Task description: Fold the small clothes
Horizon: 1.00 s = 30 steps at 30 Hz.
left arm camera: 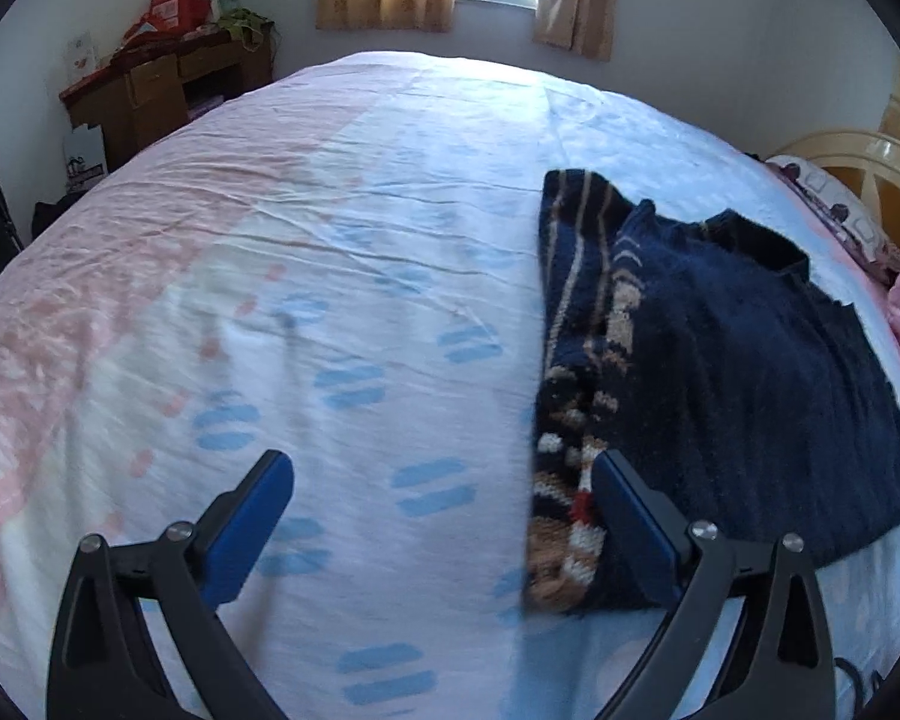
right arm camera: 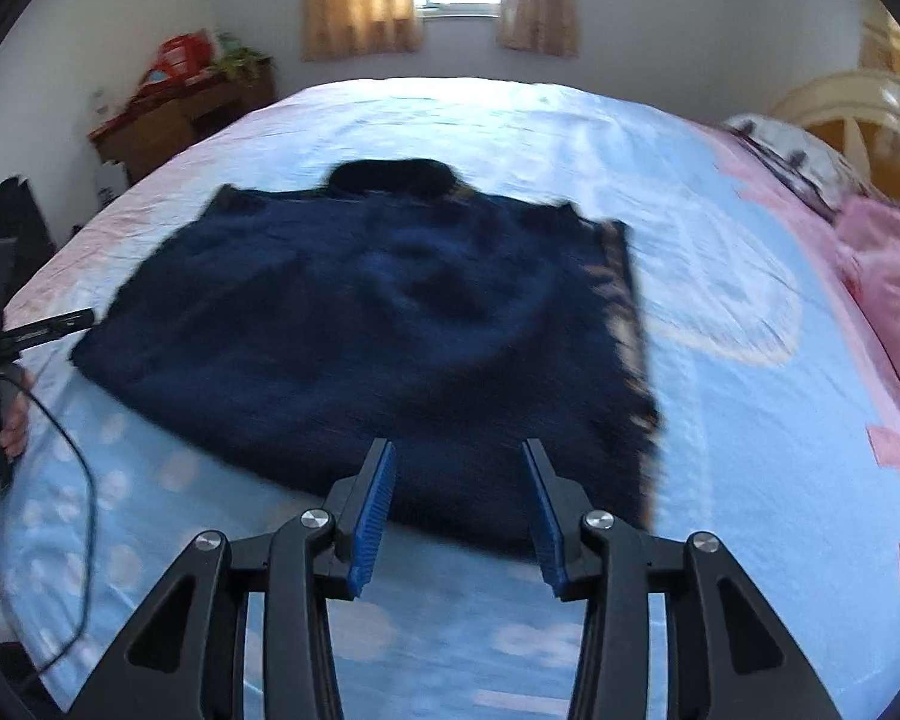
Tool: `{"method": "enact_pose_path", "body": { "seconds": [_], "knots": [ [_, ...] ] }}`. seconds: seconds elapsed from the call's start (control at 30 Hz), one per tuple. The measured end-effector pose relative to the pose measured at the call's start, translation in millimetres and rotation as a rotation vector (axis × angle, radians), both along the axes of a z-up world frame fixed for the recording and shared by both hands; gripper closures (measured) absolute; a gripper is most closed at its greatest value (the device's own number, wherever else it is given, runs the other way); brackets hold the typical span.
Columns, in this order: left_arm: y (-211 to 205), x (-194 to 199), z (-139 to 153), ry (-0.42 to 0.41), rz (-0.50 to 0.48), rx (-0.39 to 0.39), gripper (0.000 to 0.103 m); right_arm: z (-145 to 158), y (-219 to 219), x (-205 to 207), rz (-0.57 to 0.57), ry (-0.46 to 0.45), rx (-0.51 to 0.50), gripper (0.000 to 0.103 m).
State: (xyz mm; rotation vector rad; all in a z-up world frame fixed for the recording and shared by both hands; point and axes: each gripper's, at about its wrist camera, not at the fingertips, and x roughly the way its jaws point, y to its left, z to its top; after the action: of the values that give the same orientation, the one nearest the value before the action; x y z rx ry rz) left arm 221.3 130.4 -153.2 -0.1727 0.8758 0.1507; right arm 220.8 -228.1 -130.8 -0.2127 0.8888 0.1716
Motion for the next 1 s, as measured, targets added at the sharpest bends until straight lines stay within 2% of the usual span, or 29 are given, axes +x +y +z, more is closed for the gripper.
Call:
{"method": "enact_pose_path", "body": {
  "seconds": [0.1, 0.3, 0.53, 0.63, 0.8, 1.0],
  "knots": [
    [14.2, -5.5, 5.1, -0.019, -0.014, -0.022, 0.001, -4.8, 49.0, 3.3, 0.109, -0.007, -0.034, 0.059],
    [46.9, -22.6, 12.7, -0.048, -0.006, 0.004, 0.001, -26.8, 141.4, 0.7, 0.320, -0.042, -0.120, 0.059],
    [77.3, -34.4, 10.2, -0.039, 0.010, 0.026, 0.001, -53.5, 217.5, -5.9, 0.465, -0.069, -0.204, 0.059],
    [87.6, -32.6, 9.7, -0.032, 0.004, -0.009, 0.001, -63.4, 244.2, -11.7, 0.525, -0.067, -0.222, 0.059],
    [99.7, -16.7, 18.6, -0.020, -0.076, -0.148, 0.001, -77.3, 286.2, -24.3, 0.610, -0.099, -0.299, 0.059],
    [106.4, 7.6, 31.6, -0.045, -0.112, -0.195, 0.001, -95.5, 314.3, -15.3, 0.598, -0.143, -0.388, 0.059]
  ]
}}
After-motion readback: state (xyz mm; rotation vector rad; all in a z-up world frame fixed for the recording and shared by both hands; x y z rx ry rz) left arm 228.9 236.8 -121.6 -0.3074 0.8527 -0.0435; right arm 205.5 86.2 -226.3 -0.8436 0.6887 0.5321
